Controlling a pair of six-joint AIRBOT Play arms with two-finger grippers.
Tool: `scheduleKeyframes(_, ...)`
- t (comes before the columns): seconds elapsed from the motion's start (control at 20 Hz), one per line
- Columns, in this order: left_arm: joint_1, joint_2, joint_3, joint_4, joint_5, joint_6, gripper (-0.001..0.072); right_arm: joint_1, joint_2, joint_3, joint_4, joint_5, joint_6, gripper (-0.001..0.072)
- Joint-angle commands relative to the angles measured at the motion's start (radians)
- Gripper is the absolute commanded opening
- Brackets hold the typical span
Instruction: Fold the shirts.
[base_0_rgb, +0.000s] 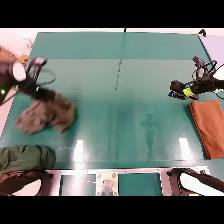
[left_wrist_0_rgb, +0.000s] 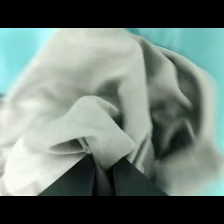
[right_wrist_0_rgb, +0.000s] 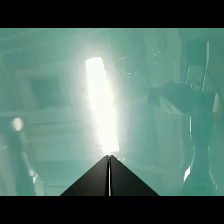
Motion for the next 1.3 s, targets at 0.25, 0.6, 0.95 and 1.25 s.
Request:
scheduleKeyframes(0.25,-0.474,-0.076,0.275,-0.226,0.249,0.062,0.0024,0.001,0.000,-0.001,0.072,0.015,0.001,0.0027)
scheduleKeyframes(0.6,-0.445,-0.256,0.286,-0.339,0.092,0.105,0.0581,-0.038,0.000,0.001,0.075,0.042,0.000,0.0434)
scheduleKeyframes(0.95,-0.152,-0.240,0.169,-0.407,-0.077,0.026,0.0720,-0.137,-0.103,0.000,0.106,-0.001,-0.054,0.0435)
scheduleKeyframes(1.25,-0.153,-0.291,-0.146,-0.638,0.297,0.092,0.0720,-0.081,-0.342,0.004,0.408,-0.151,-0.215,0.0434)
